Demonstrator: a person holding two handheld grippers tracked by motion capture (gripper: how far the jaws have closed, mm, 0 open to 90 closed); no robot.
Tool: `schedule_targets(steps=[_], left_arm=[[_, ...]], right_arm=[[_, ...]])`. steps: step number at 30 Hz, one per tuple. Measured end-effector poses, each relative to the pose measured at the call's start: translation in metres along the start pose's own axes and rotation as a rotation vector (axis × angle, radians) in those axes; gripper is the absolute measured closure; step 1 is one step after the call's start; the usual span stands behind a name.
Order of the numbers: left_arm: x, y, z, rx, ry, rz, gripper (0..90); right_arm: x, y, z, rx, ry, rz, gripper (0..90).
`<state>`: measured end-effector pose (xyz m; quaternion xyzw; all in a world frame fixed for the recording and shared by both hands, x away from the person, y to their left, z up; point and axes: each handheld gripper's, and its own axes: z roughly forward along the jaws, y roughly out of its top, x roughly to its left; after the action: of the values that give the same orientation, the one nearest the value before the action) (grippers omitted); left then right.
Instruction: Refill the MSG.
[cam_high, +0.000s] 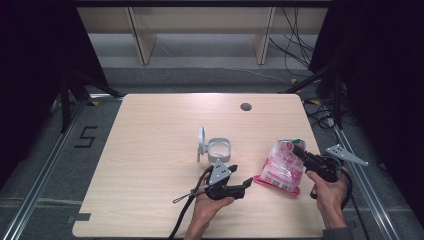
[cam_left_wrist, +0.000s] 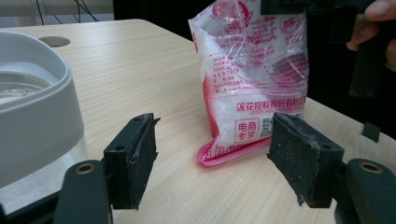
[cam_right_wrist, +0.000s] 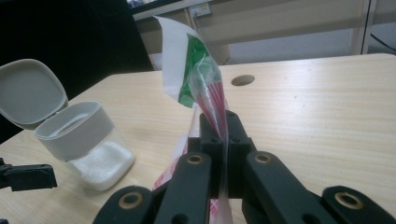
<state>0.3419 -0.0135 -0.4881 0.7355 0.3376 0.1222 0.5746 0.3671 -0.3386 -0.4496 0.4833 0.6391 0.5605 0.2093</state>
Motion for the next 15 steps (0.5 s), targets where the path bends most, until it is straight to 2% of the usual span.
schedule_targets(steps=[2,4,5,7,11,12,13,15], left_arm=[[-0.001,0.0,0.001,0.002,-0.007,-0.003,31.4],[-0.001,0.0,0.001,0.005,-0.008,0.005,31.4],[-0.001,0.0,0.001,0.004,-0.004,0.002,31.5],[-0.001,0.0,0.001,0.001,-0.008,0.004,31.6],[-0.001,0.0,0.001,0.005,-0.009,0.006,31.6],[-0.001,0.0,0.001,0.005,-0.006,0.002,31.6],[-0.002,0.0,0.001,-0.003,-0.011,-0.008,31.6],[0.0,0.0,0.001,0.005,-0.007,0.004,31.5]], right_arm=[[-0.002,-0.002,0.002,-0.008,0.0,0.003,90.0],[-0.002,-0.002,0.002,0.018,-0.01,-0.001,90.0],[-0.003,-0.001,0.002,0.026,-0.025,-0.026,89.9],[-0.004,-0.003,0.004,0.039,-0.021,-0.005,89.8],[-0.008,-0.008,0.006,0.055,-0.051,0.025,89.6],[-0.012,-0.009,0.007,0.05,-0.042,0.011,89.4],[-0.013,-0.009,0.007,0.046,-0.055,-0.005,89.3],[-0.013,-0.012,0.009,0.063,-0.059,0.038,89.1]])
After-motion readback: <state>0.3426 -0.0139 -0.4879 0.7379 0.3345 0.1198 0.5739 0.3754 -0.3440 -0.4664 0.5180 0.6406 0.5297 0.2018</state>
